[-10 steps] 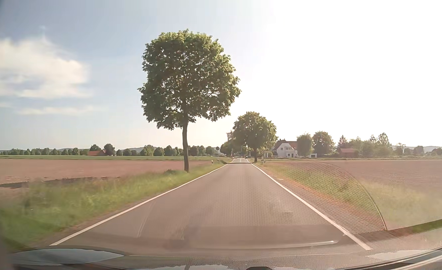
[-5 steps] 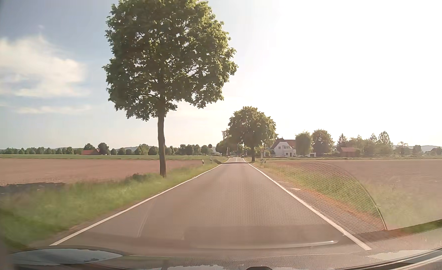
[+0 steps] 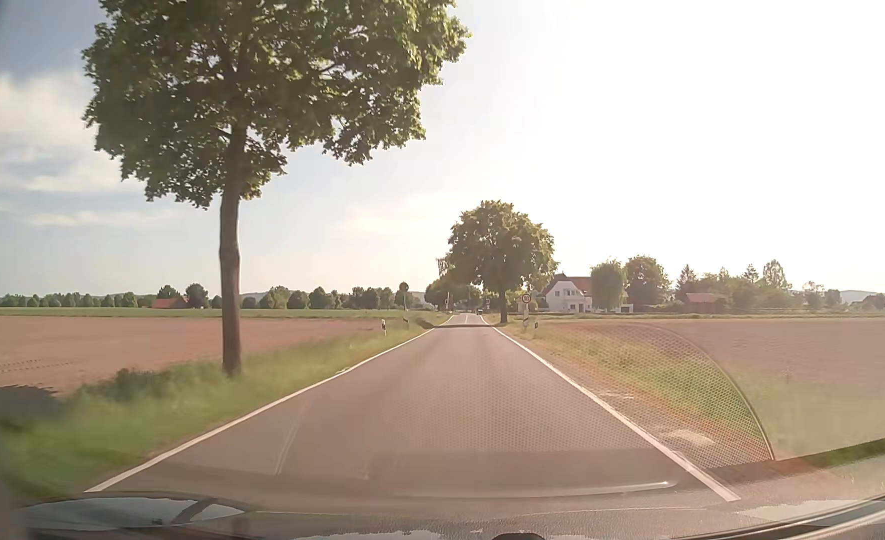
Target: Follow the waypoints while adhering to traffic rules and regulations
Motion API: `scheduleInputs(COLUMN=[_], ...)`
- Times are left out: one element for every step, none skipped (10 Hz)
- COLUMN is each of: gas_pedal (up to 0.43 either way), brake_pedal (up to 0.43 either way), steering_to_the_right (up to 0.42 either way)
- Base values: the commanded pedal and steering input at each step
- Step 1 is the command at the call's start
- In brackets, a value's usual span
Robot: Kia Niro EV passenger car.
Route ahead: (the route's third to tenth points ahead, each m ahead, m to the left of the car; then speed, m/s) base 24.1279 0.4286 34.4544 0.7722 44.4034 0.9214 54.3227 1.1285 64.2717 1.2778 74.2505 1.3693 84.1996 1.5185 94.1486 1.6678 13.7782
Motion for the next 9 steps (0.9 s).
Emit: scheduleInputs(gas_pedal=[0.209,0.209,0.209,0.209,0.209,0.209,0.209,0.209,0.209], brake_pedal=[0.0,0.0,0.0,0.0,0.0,0.0,0.0,0.0,0.0], steering_to_the_right=[0.004,0.003,0.001,0.001,0.001,0.001,0.0,0.0,0.0])
